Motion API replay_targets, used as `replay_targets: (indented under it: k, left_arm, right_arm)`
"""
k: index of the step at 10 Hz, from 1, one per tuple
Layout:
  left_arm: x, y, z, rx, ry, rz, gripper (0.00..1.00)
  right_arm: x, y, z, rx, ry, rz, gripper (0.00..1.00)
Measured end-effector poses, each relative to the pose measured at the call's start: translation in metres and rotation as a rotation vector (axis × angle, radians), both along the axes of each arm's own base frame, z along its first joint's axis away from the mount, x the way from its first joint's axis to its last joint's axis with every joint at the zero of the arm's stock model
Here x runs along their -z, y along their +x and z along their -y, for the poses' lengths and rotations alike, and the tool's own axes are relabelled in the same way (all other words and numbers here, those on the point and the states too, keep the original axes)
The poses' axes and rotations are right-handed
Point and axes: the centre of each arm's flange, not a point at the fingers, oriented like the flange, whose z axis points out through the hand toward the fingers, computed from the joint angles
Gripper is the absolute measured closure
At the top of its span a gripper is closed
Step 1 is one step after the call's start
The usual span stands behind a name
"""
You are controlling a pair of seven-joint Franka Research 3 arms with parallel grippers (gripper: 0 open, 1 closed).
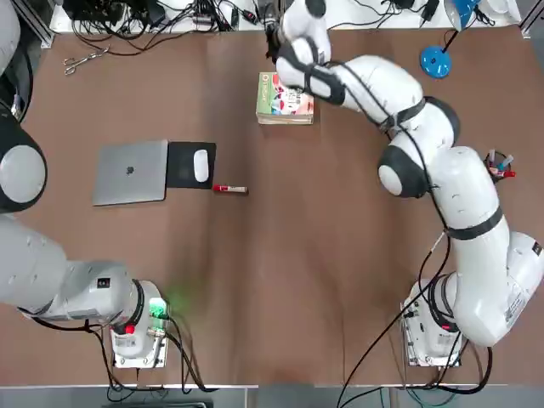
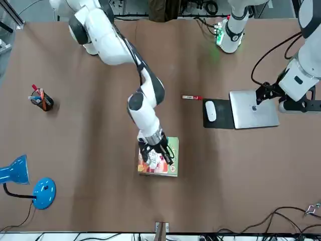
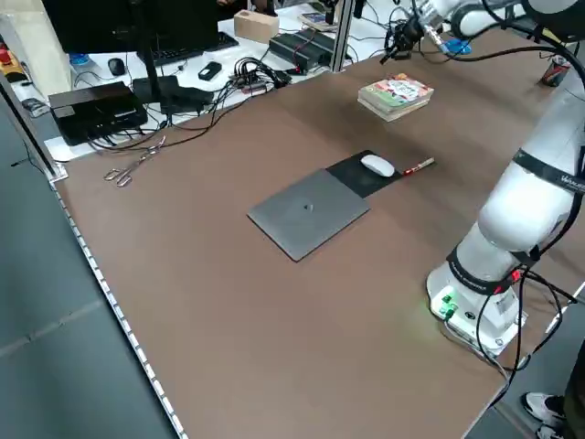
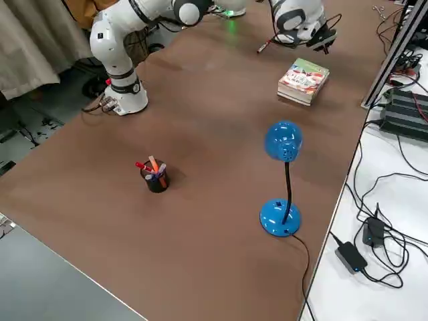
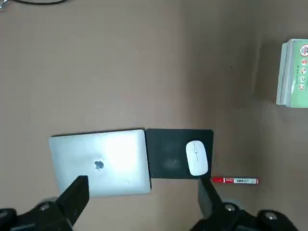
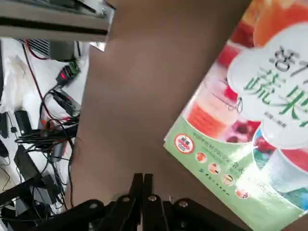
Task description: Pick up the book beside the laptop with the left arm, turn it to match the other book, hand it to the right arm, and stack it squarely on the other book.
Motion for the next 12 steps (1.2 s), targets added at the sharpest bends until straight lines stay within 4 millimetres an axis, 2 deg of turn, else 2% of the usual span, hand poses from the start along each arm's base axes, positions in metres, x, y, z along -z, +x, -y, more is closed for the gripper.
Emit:
replay_targets:
  k: [2,4,7,10,11,12]
  left_arm:
    - [0.0,0.0,0.0,0.0,0.0,0.0,0.0]
    - [0.0,0.0,-0.001,-0.001,0.0,0.0,0.0]
    - [0.0,0.0,-0.001,-0.002,0.0,0.0,0.0]
    - [0.0,0.0,-0.001,-0.002,0.0,0.0,0.0]
    - [0.0,0.0,-0.001,-0.002,0.0,0.0,0.0]
    - [0.0,0.0,-0.001,-0.002,0.0,0.0,0.0]
  right_arm:
    - [-0.036,0.024,0.055,-0.121,-0.11,-0.039,0.96]
    - [-0.065,0.043,0.123,-0.282,-0.179,-0.1,0.93]
    - [-0.1,0.06,0.229,-0.485,-0.231,-0.159,0.73]
    - [-0.137,0.061,0.338,-0.596,-0.264,-0.161,0.27]
    - [-0.152,0.054,0.378,-0.634,-0.282,-0.139,0.11]
    - [-0.171,0.042,0.418,-0.669,-0.316,-0.117,0.01]
